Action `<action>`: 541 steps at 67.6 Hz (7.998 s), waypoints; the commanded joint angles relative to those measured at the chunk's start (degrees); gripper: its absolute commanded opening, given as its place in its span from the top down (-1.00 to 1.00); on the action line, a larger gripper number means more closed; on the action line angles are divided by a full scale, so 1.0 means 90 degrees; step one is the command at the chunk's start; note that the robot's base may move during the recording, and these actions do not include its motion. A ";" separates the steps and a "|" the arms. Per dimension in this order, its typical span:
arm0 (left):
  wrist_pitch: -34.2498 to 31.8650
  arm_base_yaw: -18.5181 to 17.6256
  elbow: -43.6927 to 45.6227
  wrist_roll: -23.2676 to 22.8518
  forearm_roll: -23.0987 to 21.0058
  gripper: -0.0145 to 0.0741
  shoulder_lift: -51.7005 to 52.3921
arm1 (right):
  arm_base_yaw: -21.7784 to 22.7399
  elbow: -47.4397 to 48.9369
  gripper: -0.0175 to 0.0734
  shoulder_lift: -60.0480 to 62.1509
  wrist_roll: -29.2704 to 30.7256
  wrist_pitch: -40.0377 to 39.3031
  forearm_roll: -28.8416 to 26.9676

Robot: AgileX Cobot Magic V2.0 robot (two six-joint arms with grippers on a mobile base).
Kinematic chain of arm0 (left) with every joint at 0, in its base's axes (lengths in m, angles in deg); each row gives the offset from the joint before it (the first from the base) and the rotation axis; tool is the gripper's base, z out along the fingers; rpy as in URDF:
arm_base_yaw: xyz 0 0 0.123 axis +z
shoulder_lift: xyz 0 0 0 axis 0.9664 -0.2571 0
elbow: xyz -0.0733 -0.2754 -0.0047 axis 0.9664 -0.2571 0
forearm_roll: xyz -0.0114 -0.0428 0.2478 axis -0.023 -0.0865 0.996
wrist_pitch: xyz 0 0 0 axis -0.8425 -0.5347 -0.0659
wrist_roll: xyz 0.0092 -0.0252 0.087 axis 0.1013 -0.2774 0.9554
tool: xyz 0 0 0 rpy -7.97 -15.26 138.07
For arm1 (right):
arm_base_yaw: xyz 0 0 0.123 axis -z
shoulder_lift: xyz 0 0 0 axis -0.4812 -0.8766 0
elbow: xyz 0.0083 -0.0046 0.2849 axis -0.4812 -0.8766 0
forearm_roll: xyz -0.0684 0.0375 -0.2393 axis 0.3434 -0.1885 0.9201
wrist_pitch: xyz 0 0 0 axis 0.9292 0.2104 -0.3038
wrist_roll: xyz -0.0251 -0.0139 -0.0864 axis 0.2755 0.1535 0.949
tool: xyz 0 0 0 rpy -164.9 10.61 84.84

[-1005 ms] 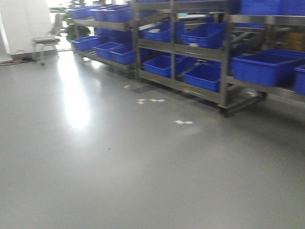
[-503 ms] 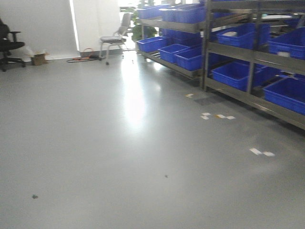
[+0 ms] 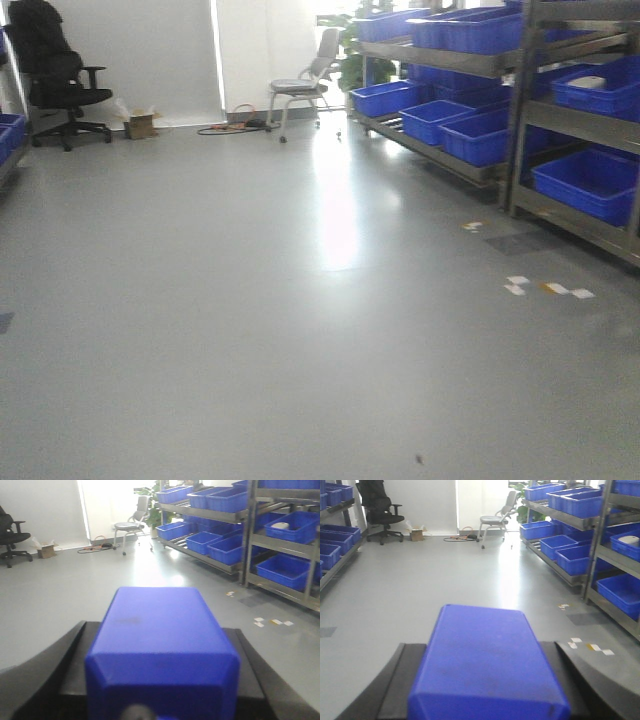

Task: Pick and sort blue part to right shelf
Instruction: 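Drive the base up to the rack of empty blue bins, then lower the left-held blue part into the blue bin below it, then open the left gripper to drop the part into the bin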

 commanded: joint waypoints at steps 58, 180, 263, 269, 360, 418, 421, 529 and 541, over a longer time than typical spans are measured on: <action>-0.0572 -0.0013 0.0179 0.0022 0.0024 0.15 -0.0114 | 0.0027 0.0150 0.04 -0.0105 0.0012 -0.0621 0.0100; -0.0611 -0.0013 -0.0864 0.0022 0.0024 0.15 -0.0114 | 0.0027 0.0150 0.04 -0.0105 0.0012 -0.0626 0.0100; -0.1019 -0.0013 -0.1392 0.0022 0.0024 0.15 -0.0114 | 0.0027 0.0150 0.04 -0.0105 0.0012 -0.0626 0.0100; -0.1019 -0.0013 -0.1392 0.0022 0.0024 0.15 -0.0114 | 0.0027 0.0150 0.04 -0.0105 0.0012 -0.0626 0.0100; -0.1019 -0.0013 -0.1392 0.0022 0.0024 0.15 -0.0114 | 0.0027 0.0150 0.04 -0.0105 0.0012 -0.0626 0.0100; -0.1741 -0.0013 -0.0971 0.0022 0.0069 0.15 -0.0217 | 0.0027 0.0150 0.04 -0.0105 0.0012 -0.0626 0.0100; -0.1751 -0.0013 -0.0712 0.0022 0.0069 0.15 -0.0336 | 0.0027 0.0150 0.04 -0.0105 0.0012 -0.0626 0.0100; 0.0390 -0.0013 0.7138 0.0022 -0.0796 -0.16 -1.2289 | 0.0027 0.0150 0.04 -0.0105 0.0012 -0.0617 0.0100; 0.0415 -0.0004 0.7138 0.0022 -0.0812 -0.76 -1.2289 | 0.0027 0.0150 0.04 -0.0105 0.0012 -0.0617 0.0100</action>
